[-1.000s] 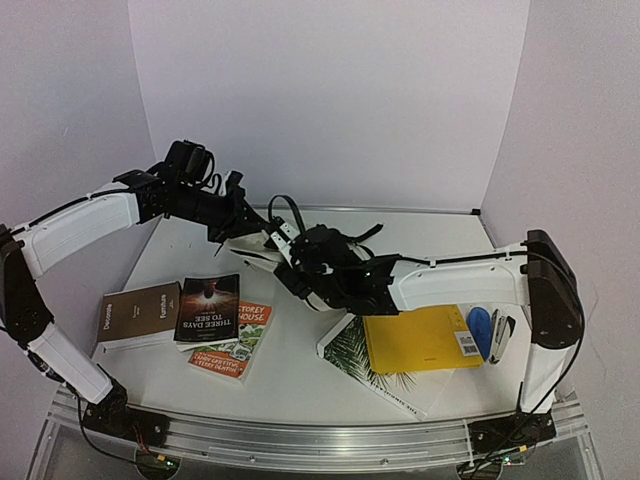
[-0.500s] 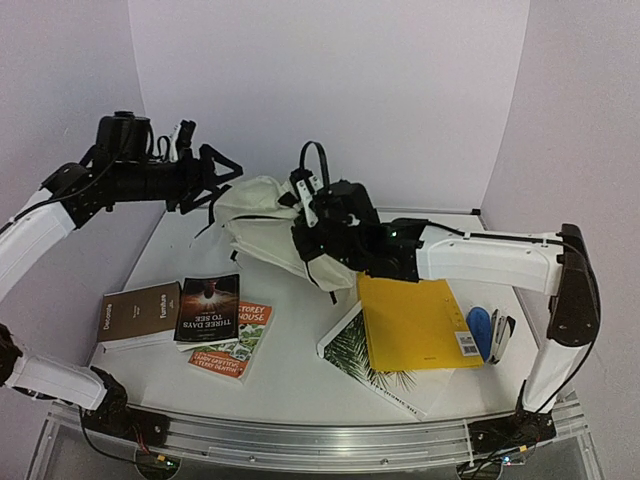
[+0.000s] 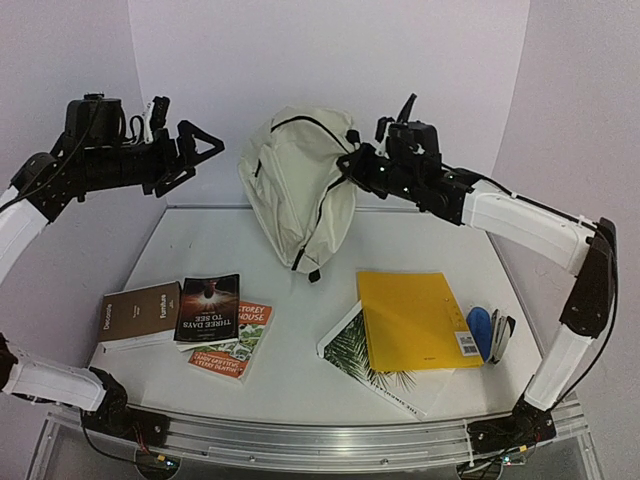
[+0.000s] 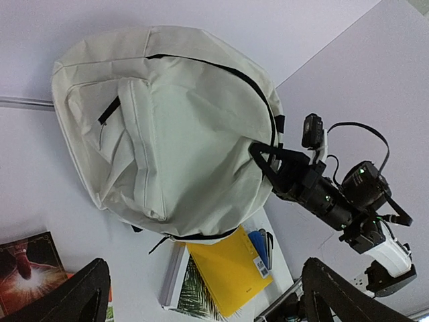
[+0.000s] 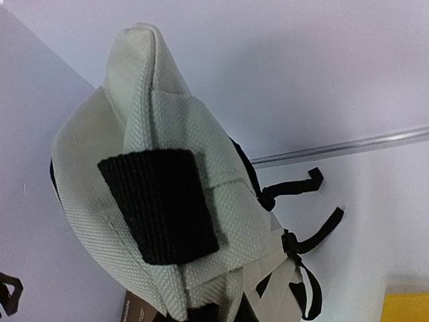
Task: Pack the student bag
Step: Adjust the student bag at the center of the board, then unzip the student bag at the center of the board.
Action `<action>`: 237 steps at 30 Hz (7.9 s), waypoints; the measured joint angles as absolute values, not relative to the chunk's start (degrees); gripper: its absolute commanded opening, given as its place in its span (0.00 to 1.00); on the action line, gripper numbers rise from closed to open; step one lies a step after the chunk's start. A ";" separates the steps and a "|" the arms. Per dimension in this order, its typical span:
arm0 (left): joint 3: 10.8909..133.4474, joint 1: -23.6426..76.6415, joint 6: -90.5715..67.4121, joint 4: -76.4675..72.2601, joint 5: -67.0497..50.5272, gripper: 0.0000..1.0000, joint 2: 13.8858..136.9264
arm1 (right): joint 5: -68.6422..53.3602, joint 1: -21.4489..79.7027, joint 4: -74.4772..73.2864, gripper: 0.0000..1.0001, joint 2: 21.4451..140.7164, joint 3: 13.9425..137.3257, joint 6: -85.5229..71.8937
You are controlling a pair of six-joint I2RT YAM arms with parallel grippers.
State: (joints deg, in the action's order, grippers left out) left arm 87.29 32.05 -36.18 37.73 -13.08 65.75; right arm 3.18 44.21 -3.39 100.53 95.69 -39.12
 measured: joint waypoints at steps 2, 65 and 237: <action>87.13 32.05 -36.23 37.71 -13.31 1.00 67.17 | 0.43 40.71 -2.02 0.00 99.99 91.68 -43.74; 63.54 27.93 -59.60 -2.39 -38.53 0.59 114.09 | 15.20 57.19 -29.31 0.49 118.67 96.45 0.48; 73.97 14.24 -25.47 30.62 -42.40 0.13 106.28 | 34.39 58.73 -12.66 0.00 101.11 67.73 -45.36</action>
